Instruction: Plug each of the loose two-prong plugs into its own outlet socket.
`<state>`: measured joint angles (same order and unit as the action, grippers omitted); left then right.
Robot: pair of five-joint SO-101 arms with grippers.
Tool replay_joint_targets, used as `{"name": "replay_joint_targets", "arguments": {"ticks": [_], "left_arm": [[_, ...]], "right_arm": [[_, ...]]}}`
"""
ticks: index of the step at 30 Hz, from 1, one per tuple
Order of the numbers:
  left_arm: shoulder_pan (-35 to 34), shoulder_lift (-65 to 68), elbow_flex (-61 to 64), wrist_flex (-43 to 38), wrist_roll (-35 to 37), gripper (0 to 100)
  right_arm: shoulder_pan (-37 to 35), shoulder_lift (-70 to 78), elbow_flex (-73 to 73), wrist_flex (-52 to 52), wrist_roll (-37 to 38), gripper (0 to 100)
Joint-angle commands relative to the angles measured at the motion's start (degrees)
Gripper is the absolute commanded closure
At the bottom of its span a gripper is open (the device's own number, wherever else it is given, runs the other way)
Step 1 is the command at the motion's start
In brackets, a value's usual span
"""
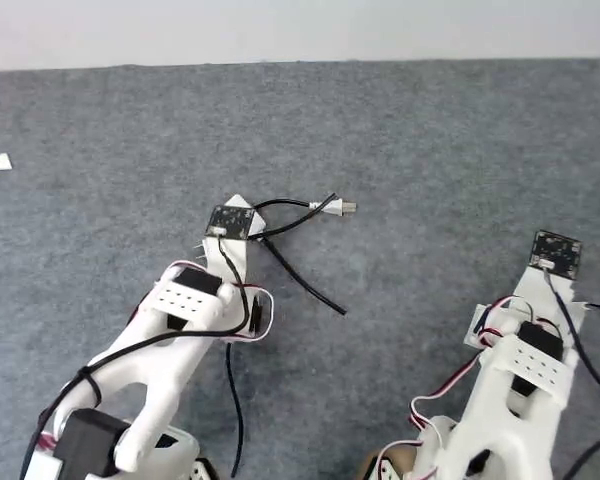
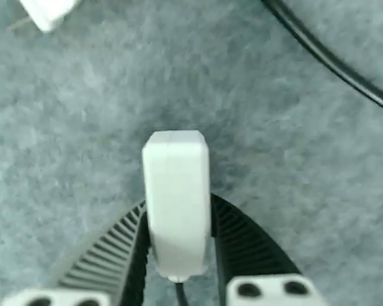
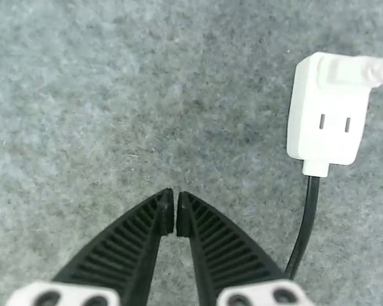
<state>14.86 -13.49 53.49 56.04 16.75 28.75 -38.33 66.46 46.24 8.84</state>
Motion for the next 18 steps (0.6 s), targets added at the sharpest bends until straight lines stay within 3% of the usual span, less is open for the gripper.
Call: {"name": "replay_joint_targets", "arguments": {"ticks": [1,3,8,18], "left_arm": [[-1.7,-2.3,0.5,-1.2,-0.8,76],[-2.7,-2.4,0.7,-0.9,-1.1,71],[-4.0,-2.8,0.0,1.7,-5.0,71],[-4.0,-3.8,-10.1,13.1,-11.8,89]], "right_arm": [[-0.4,-1.2,-0.2,-0.7,0.6,97.6],[-0.4,-1.2,-0.2,-0.7,0.6,97.6],[-0.5,-1.2,-0.2,-0.7,0.6,97.5],[-0.6,-1.2,-0.2,-0.7,0.7,97.4]]}}
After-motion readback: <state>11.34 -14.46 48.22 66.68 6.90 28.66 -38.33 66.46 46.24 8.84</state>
